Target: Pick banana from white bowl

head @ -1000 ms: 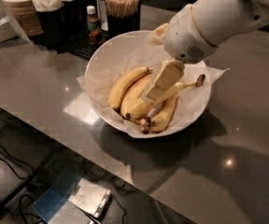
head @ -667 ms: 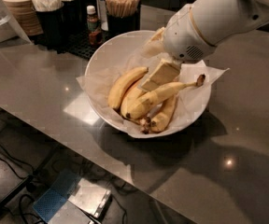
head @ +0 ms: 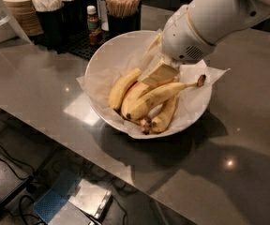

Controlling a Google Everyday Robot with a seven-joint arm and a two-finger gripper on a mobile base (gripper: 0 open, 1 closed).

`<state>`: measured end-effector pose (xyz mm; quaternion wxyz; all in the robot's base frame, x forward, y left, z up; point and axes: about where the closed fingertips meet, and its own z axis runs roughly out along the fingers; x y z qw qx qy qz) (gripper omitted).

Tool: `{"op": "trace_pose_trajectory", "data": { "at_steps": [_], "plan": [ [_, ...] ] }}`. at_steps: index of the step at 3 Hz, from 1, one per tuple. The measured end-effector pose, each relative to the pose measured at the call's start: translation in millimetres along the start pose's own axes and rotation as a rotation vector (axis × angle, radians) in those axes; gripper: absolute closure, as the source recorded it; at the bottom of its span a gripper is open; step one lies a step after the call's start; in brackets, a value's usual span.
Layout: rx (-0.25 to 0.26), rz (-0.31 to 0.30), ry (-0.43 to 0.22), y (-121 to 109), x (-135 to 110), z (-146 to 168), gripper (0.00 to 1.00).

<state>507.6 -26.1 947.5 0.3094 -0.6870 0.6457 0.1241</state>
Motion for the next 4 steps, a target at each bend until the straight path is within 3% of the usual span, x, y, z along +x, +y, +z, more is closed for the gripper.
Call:
{"op": "trace_pose_trajectory", "data": {
  "at_steps": [2, 3, 4],
  "plan": [
    [-0.017, -0.015, 0.026, 0.4, 0.9, 1.1, 0.62],
    [-0.017, -0.016, 0.027, 0.4, 0.9, 1.1, 0.46],
    [-0.017, -0.016, 0.027, 0.4, 0.9, 1.1, 0.41]
  ]
}}
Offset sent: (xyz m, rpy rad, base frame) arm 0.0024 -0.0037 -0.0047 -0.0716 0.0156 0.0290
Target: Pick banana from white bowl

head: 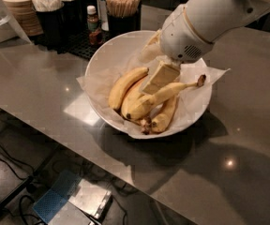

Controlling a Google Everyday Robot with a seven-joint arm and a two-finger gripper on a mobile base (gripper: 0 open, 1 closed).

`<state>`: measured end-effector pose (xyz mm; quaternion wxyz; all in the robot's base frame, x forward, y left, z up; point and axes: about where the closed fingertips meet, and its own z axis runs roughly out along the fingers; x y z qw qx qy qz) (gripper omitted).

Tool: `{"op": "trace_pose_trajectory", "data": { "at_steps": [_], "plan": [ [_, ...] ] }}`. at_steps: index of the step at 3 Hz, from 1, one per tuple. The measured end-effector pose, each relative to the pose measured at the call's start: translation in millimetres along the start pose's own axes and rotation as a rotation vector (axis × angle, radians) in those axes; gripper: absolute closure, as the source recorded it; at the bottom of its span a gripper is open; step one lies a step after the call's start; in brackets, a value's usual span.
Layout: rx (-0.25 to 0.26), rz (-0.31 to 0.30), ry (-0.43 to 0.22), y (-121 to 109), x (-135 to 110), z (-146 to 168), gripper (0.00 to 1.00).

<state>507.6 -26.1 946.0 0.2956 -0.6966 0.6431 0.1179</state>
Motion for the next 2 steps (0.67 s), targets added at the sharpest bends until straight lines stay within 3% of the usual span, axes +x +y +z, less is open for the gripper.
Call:
{"op": "trace_pose_trajectory", "data": {
  "at_steps": [1, 2],
  "plan": [
    [-0.054, -0.032, 0.05, 4.0, -1.0, -0.9, 0.41],
    [-0.155, -0.104, 0.161, 8.1, 2.7, -2.7, 0.42]
  ]
}}
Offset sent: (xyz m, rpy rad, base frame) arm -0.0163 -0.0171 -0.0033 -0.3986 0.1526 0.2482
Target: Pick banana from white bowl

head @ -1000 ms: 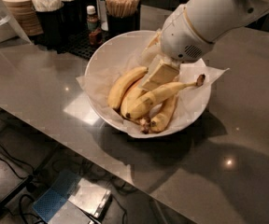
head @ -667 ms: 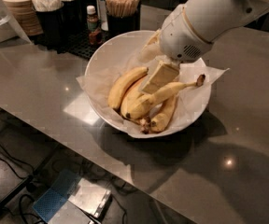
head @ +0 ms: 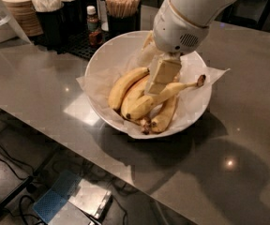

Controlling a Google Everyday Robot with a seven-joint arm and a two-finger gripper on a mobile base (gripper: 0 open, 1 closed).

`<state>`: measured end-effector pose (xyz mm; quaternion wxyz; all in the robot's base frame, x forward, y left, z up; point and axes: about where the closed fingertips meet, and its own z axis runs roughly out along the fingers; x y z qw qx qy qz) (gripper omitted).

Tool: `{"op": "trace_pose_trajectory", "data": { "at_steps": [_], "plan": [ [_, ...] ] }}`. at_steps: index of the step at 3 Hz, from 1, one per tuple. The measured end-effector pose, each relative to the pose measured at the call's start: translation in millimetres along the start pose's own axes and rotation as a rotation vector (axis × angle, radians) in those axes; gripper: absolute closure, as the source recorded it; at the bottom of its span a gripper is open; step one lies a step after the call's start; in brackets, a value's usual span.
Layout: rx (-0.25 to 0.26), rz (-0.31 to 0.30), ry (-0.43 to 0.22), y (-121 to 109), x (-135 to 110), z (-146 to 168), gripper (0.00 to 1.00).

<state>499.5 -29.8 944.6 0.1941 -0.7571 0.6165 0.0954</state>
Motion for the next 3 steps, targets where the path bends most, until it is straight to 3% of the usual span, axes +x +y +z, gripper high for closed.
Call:
{"op": "trace_pose_trajectory", "data": {
  "at_steps": [1, 2, 3],
  "plan": [
    [-0.094, -0.081, 0.093, 4.9, 2.6, 1.8, 0.4],
    [-0.112, -0.087, 0.104, 8.3, 2.4, 2.4, 0.4],
    [-0.079, -0.072, 0.086, 3.0, 1.4, 7.0, 0.46]
  ]
}}
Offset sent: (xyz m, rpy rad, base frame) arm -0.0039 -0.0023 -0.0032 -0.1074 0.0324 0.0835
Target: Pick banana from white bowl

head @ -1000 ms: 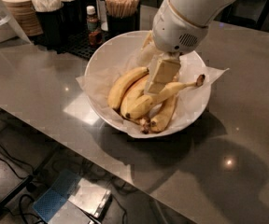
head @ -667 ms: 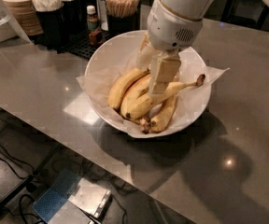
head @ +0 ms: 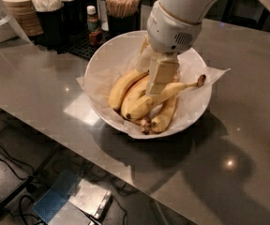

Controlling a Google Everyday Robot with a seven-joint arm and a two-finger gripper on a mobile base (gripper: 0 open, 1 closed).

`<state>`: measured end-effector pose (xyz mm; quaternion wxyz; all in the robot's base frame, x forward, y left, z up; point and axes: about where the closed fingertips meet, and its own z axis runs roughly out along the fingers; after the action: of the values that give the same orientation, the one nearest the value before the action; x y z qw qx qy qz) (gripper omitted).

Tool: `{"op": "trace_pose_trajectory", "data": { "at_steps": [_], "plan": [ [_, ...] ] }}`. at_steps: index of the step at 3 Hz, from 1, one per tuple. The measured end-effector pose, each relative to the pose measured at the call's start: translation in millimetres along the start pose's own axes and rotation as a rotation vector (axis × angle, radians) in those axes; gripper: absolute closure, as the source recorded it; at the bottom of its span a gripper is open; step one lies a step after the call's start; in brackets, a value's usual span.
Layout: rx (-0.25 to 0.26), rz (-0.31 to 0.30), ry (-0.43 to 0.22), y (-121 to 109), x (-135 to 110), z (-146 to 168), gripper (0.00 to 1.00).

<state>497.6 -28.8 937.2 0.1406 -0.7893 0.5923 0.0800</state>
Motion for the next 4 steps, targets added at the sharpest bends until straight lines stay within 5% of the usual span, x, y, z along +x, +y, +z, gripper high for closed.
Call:
{"op": "trace_pose_trajectory", "data": {
  "at_steps": [2, 3, 4],
  "plan": [
    [0.01, 0.023, -0.042, -5, 1, 16, 0.41],
    [-0.008, 0.017, 0.038, -16, -3, 0, 0.37],
    [-0.033, -0.017, 0.032, -17, -11, 9, 0.36]
  ]
}}
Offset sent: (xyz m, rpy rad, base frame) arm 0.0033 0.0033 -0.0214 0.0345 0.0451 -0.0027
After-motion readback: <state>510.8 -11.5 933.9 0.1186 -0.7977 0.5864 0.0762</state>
